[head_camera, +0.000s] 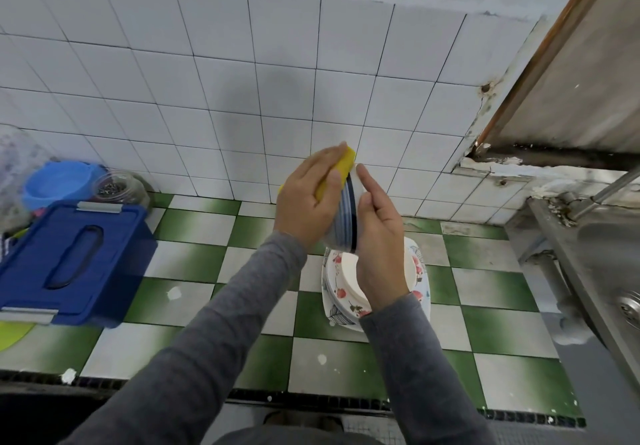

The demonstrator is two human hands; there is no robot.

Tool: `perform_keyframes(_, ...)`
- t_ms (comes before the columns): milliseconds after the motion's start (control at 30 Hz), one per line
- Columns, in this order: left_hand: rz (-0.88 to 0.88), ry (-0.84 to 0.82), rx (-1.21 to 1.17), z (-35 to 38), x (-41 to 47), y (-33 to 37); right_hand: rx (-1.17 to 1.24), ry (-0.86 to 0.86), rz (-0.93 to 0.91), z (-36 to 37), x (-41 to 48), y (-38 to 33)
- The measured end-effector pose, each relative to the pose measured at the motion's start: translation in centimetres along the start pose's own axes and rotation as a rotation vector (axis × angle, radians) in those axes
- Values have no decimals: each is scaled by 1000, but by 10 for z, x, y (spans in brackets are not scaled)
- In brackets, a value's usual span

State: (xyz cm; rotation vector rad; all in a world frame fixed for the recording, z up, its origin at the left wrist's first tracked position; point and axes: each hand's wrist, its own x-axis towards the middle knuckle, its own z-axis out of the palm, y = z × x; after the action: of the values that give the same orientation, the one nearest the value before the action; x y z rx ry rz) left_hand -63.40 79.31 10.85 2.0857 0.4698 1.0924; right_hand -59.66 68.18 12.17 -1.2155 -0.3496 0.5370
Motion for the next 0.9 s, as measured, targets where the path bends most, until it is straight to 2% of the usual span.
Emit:
perform_keyframes(133,307,28,171,8,-15,-10,21,19,23,-3,8,2)
perform_keyframes(200,368,24,216,8,-18,-13,22,14,30,-3,9,4)
perform_keyframes(300,225,-5,88,1,-13,-11,-23,-11,27,-5,8,1)
perform_keyframes(467,-246,-64,-248,-17,1,-4,-3,-50,71,-14,11,-10)
perform_keyframes(533,-363,-87,-347,-21,-1,-4,60,-59,100,-19,10,-10)
perform_keyframes(667,-417,-72,-438,-24,-5,-5,180,-14,134,-25,8,-4)
perform_keyframes(767,-455,-20,-551,-24,-8,-4,380,18,167,-31,8,-3)
perform_keyframes(900,-402,205,-598,-5,-25,-5,577,98,223,-27,11,-1)
